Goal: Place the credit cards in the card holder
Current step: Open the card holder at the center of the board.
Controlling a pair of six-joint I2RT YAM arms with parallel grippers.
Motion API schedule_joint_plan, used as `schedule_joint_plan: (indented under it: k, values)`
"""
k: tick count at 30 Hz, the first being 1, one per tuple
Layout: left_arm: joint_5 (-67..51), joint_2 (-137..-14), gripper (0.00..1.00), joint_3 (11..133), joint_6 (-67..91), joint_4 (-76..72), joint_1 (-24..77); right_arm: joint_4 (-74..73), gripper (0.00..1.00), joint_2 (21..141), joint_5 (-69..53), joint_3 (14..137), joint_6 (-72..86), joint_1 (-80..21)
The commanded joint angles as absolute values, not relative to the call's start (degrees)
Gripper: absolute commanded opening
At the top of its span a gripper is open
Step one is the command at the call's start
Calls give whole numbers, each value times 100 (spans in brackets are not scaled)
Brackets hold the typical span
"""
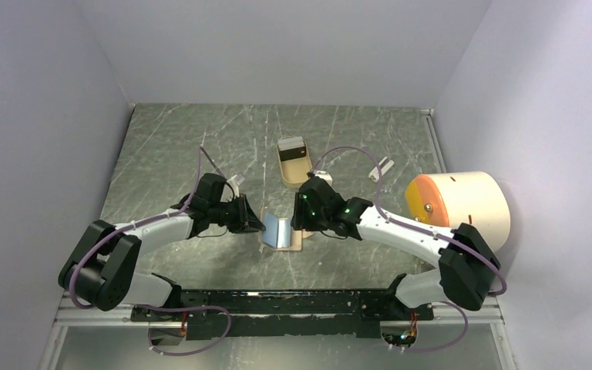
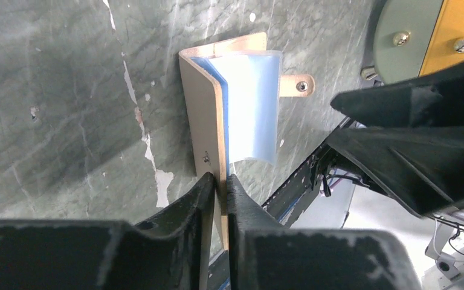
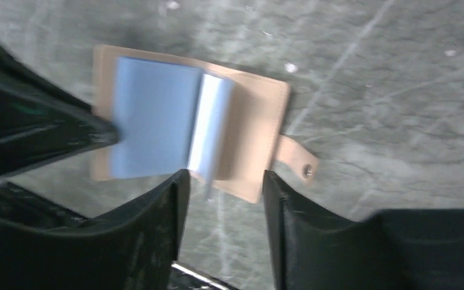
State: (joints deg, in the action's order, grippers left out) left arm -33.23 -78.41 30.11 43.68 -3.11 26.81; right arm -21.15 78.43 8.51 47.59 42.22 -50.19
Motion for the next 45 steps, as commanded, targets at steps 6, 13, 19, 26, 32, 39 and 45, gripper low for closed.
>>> schedule_joint_plan:
  k: [6, 13, 19, 26, 32, 39, 45]
  values:
    - [-3430, -7874, 9, 3217, 4250, -196, 2725, -713, 16, 7676, -270, 4771, 4635, -5027]
    - [-3363, -7795, 9, 3166, 4264, -53, 2725, -494, 14, 8651, -198, 4786, 4456, -5019]
    - [-3036, -7829, 9, 3203, 4200, 269, 2725, -638, 15, 8961, 461, 4362, 4231, -5013]
    - [-2904, -7808, 10, 3102, 4262, 319, 2725, -625, 16, 8789, 652, 3881, 4133, -5007]
    - [-3513, -7724, 33, 2980, 4374, -344, 2725, -437, 17, 8611, 478, 3861, 4087, -5012]
    - [-3615, -7879, 49, 3148, 4230, -311, 2725, -291, 17, 8567, 138, 4013, 4131, -5026]
    - [-3553, -8247, 45, 3233, 4163, -332, 2725, -276, 22, 8575, -98, 4483, 4166, -5019]
